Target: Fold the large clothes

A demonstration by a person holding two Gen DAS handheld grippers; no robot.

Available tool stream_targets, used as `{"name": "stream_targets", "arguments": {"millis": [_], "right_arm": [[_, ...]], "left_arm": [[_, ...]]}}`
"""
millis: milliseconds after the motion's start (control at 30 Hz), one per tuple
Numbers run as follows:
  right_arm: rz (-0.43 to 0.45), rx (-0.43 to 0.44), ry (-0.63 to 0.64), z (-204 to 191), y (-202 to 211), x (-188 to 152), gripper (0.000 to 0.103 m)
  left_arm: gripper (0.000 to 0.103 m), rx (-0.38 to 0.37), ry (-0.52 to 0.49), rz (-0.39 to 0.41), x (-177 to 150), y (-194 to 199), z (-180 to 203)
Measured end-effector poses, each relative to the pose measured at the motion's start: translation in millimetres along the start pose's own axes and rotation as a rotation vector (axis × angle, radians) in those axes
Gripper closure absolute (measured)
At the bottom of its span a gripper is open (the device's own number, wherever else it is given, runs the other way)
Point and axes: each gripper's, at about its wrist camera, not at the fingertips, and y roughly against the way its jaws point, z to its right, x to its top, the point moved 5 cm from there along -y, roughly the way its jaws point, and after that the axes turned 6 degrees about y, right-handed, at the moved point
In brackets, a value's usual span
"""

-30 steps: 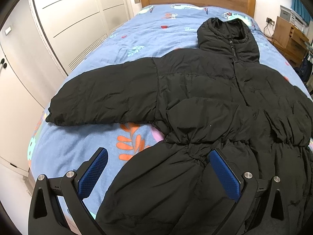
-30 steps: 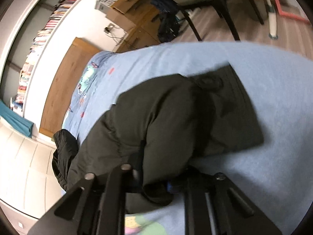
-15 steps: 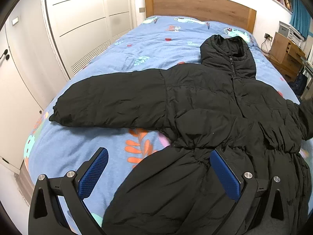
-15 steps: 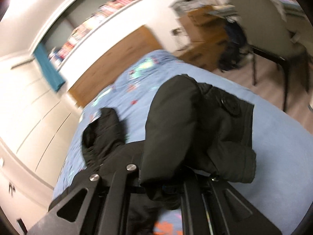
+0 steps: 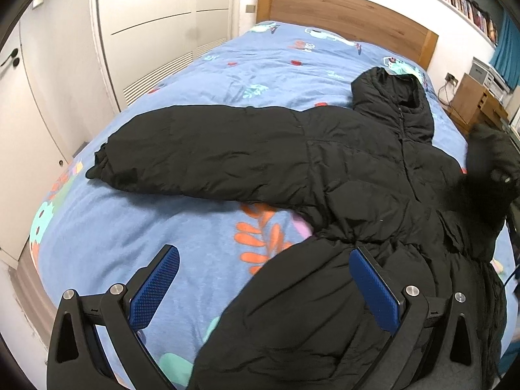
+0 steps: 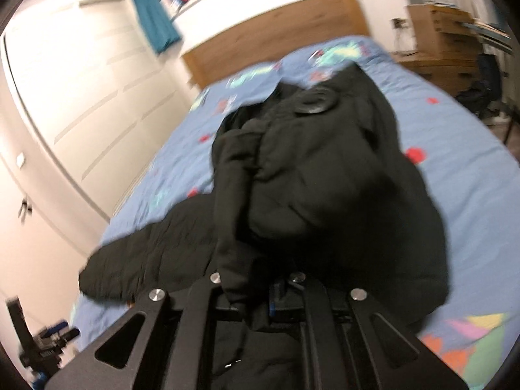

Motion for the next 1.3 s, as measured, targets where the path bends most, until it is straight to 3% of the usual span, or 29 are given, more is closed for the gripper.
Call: {"name": "stream_targets", "arguments": {"millis": [233,433,467,533,600,900,1067,1300], "right_arm": [[-0.171,-0.03,0.091,-51.8,-69.1,-44.7,0.093],[-0.256,-0.1,0.143,-63.9,-92.9,-70.2,0.086],[-0.261,-0.101,0.144,-62.4,-91.5,-71.1,0.084],[-0.266,-0.088,0.155,-67.4,-88.9,-72.7,0.066],[-0.262,-0.066,0.18,-77.3,-83.5,-73.7,0.057],[-0.204,0.031,0.217,-102.8,-42.1,-74.2,0.057],[-0.155,0.004,0.223,-79.4,-12.9,-65.9,0.057],[-0.101,-0.158,0.201,5.9,24.2,-51.0,0.057]], "left_arm": [[0.001,-0.001,0.03,-0.003,-0.1,0.4,-22.5],[0.001,-0.002,0.042,0.006,-0.4,11.1,-28.9],[0.001,-0.001,0.042,0.009,0.2,13.9,-29.5],[0.001,0.001,0.041,0.015,0.6,18.2,-29.8],[0.001,0.0,0.04,0.02,0.4,23.9,-28.3],[0.001,0.001,-0.003,0.043,-4.8,48.4,-7.6],[0.001,-0.021,-0.039,0.0,-10.5,38.8,20.7],[0.001,-0.06,-0.151,-0.03,-2.2,11.6,103.1]]}}
